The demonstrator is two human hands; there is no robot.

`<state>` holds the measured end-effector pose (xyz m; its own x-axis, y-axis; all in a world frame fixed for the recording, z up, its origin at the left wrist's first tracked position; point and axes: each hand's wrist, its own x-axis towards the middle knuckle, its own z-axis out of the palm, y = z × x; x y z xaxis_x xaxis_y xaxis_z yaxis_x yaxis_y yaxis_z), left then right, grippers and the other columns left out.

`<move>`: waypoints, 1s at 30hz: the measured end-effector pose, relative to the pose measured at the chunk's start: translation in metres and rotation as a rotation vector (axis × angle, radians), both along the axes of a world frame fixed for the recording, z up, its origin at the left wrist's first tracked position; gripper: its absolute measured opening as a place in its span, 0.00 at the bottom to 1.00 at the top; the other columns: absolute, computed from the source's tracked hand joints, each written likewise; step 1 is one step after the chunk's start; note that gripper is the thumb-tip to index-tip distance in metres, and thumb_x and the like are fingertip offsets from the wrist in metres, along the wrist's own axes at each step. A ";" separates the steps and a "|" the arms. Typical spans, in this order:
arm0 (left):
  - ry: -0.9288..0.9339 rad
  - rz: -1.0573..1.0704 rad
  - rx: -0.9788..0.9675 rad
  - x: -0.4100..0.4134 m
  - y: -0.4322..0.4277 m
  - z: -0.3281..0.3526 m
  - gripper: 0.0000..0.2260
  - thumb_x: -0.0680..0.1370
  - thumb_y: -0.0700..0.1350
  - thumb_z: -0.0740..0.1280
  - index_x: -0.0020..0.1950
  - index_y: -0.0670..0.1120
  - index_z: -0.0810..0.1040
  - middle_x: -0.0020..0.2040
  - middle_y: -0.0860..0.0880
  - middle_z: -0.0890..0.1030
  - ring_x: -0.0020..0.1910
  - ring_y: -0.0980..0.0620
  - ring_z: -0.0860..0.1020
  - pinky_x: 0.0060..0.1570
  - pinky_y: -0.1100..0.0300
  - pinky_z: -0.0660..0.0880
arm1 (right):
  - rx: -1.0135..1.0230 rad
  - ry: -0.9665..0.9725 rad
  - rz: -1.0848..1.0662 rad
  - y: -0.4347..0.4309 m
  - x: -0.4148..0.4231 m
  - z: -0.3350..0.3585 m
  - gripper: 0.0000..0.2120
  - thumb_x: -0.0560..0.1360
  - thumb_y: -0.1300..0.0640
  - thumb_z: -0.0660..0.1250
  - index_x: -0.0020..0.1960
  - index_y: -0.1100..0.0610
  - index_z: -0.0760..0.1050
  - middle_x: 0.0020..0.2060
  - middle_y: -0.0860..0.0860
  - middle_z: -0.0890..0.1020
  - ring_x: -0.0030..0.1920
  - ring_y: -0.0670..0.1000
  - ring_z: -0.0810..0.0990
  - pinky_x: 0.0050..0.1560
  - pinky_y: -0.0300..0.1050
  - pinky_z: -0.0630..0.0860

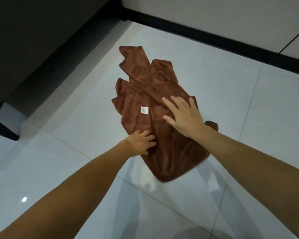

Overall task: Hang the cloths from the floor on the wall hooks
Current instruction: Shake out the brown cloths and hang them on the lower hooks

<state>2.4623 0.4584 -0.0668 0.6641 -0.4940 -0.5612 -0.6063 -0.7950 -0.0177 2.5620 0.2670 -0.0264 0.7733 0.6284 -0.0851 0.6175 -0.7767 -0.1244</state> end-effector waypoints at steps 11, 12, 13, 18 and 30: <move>-0.100 0.201 -0.089 -0.002 -0.029 -0.009 0.17 0.80 0.43 0.62 0.70 0.48 0.69 0.65 0.44 0.68 0.60 0.45 0.69 0.55 0.53 0.73 | -0.026 0.073 0.009 -0.012 -0.022 -0.016 0.30 0.80 0.38 0.49 0.79 0.46 0.50 0.76 0.54 0.62 0.76 0.55 0.58 0.74 0.62 0.52; -0.122 0.142 -0.064 -0.001 -0.029 -0.008 0.17 0.80 0.42 0.63 0.69 0.47 0.70 0.66 0.44 0.68 0.60 0.45 0.69 0.55 0.53 0.73 | -0.030 0.064 0.021 -0.012 -0.022 -0.016 0.30 0.80 0.38 0.49 0.79 0.46 0.50 0.75 0.54 0.63 0.76 0.56 0.59 0.74 0.62 0.53; -0.134 0.098 -0.036 0.000 -0.028 -0.008 0.17 0.80 0.42 0.63 0.69 0.47 0.71 0.66 0.44 0.68 0.61 0.45 0.68 0.56 0.53 0.72 | -0.035 0.058 0.032 -0.012 -0.022 -0.015 0.30 0.80 0.38 0.50 0.79 0.46 0.51 0.75 0.54 0.63 0.75 0.56 0.60 0.73 0.62 0.53; -0.126 0.006 0.047 -0.004 -0.020 -0.008 0.17 0.79 0.41 0.64 0.68 0.44 0.71 0.65 0.44 0.71 0.60 0.45 0.70 0.58 0.52 0.73 | -0.062 0.075 0.038 -0.015 -0.026 -0.010 0.32 0.78 0.37 0.45 0.79 0.47 0.51 0.75 0.54 0.63 0.75 0.54 0.60 0.74 0.61 0.53; -0.332 0.974 -0.954 0.027 -0.005 0.057 0.05 0.81 0.40 0.62 0.44 0.44 0.73 0.39 0.54 0.75 0.39 0.59 0.73 0.41 0.67 0.69 | 0.250 0.505 -0.115 0.001 -0.048 0.008 0.34 0.79 0.39 0.58 0.79 0.45 0.47 0.64 0.52 0.77 0.61 0.54 0.77 0.58 0.51 0.74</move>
